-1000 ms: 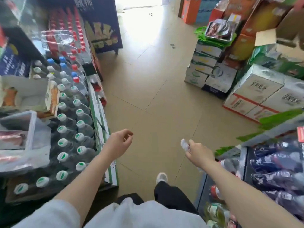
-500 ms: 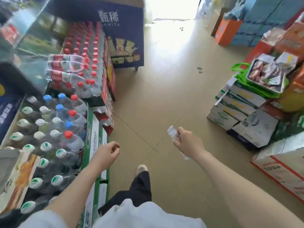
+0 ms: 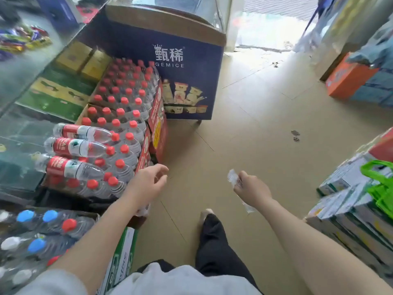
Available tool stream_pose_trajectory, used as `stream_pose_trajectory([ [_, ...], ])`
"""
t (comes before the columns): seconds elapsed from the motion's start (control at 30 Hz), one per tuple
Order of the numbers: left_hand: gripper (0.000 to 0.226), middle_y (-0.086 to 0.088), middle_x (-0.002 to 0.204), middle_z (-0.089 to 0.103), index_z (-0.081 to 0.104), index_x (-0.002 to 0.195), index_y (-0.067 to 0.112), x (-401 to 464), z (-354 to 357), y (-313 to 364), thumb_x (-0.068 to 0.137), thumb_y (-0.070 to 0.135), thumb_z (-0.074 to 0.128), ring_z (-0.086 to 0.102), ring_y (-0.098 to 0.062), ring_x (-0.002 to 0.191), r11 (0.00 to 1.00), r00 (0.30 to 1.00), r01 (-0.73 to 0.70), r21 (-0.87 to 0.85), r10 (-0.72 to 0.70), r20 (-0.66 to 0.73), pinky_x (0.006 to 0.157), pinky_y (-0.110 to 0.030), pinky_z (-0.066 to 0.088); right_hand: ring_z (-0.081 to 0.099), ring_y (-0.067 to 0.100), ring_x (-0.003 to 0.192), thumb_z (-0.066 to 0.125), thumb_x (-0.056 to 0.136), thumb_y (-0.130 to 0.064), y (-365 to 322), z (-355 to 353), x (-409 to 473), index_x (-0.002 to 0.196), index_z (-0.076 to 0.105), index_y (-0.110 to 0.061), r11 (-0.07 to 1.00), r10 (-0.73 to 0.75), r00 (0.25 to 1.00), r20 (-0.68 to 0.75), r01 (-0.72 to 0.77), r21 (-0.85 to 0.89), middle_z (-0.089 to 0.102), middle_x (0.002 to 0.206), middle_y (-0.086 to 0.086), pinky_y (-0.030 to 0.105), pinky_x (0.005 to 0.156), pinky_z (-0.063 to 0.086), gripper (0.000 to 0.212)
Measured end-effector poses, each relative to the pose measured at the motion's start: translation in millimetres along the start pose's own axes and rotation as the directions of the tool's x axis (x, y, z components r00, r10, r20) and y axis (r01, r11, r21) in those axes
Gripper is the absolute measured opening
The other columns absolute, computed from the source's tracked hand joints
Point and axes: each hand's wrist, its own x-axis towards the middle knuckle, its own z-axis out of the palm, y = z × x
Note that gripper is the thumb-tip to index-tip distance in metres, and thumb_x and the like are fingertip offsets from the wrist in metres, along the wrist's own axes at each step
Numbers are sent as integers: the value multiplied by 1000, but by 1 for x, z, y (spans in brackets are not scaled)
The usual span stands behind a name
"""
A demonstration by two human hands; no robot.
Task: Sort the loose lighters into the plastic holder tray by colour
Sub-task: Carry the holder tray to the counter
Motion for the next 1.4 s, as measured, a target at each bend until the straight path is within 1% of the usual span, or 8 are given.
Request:
stream_pose_trajectory([
  [0.3, 20, 0, 95, 62, 61, 103, 18, 181, -30, -40, 86, 17, 51, 56, -14, 81, 938, 932, 345, -42, -348, -102, 69, -27, 40, 48, 28, 68, 43, 86, -25, -94, -129, 240, 82, 35, -15, 966, -257, 965, 41, 258, -15, 49, 77, 4, 26, 45, 24, 13],
  [0.53, 19, -11, 79, 65, 63, 100, 10, 266, -81, -105, 82, 9, 57, 58, -28, 77, 812, 771, 557, -173, -584, -254, 69, -30, 40, 48, 28, 68, 47, 86, -25, -229, -167, 370, 81, 34, -14, 837, -545, 837, 42, 547, -33, 54, 79, 6, 31, 55, 33, 18],
  [0.73, 19, -10, 85, 67, 63, 99, 7, 348, -150, -158, 81, 9, 58, 61, -27, 83, 808, 751, 563, -174, -588, -299, 71, -29, 39, 53, 33, 76, 46, 88, -25, -332, -180, 476, 81, 31, -14, 743, -661, 748, 57, 663, -92, 57, 84, 11, 33, 59, 32, 20],
  [0.9, 18, 6, 72, 57, 62, 100, 12, 405, -220, -174, 84, 13, 54, 52, -15, 62, 805, 689, 544, -238, -590, -422, 65, -26, 37, 58, 34, 89, 48, 87, -27, -418, -187, 538, 96, 44, -11, 620, -773, 631, 67, 773, -132, 61, 97, 9, 32, 61, 35, 18],
  [1.03, 18, 2, 77, 58, 61, 101, 11, 427, -265, -173, 84, 10, 55, 52, -13, 65, 812, 603, 523, -259, -567, -561, 67, -25, 37, 57, 28, 85, 48, 87, -25, -491, -192, 562, 98, 47, -13, 417, -901, 427, 75, 901, -120, 60, 96, 4, 30, 58, 35, 16],
  [1.2, 18, 1, 81, 60, 63, 98, 14, 426, -296, -175, 81, 10, 61, 49, -5, 61, 766, 394, 601, -227, -531, -750, 58, -17, 40, 56, 27, 87, 50, 81, -19, -579, -197, 566, 95, 50, -9, -1, -1000, -1, 5, 994, -107, 60, 92, 5, 29, 52, 36, 17],
  [1.3, 22, -1, 87, 60, 62, 100, 13, 417, -302, -186, 78, 14, 64, 56, -19, 74, 664, 270, 707, -243, -571, -775, 65, -32, 47, 60, 29, 74, 49, 74, -20, -620, -194, 559, 89, 54, -10, -251, -965, -259, -33, 956, -153, 62, 82, 7, 27, 43, 40, 18],
  [1.4, 26, -13, 94, 61, 63, 98, 7, 400, -299, -198, 74, 15, 70, 56, -32, 86, 543, 208, 818, -190, -587, -782, 75, -40, 46, 59, 28, 65, 67, 66, -14, -645, -181, 549, 87, 59, -11, -419, -903, -430, 14, 873, -249, 61, 74, 6, 25, 45, 44, 23],
])
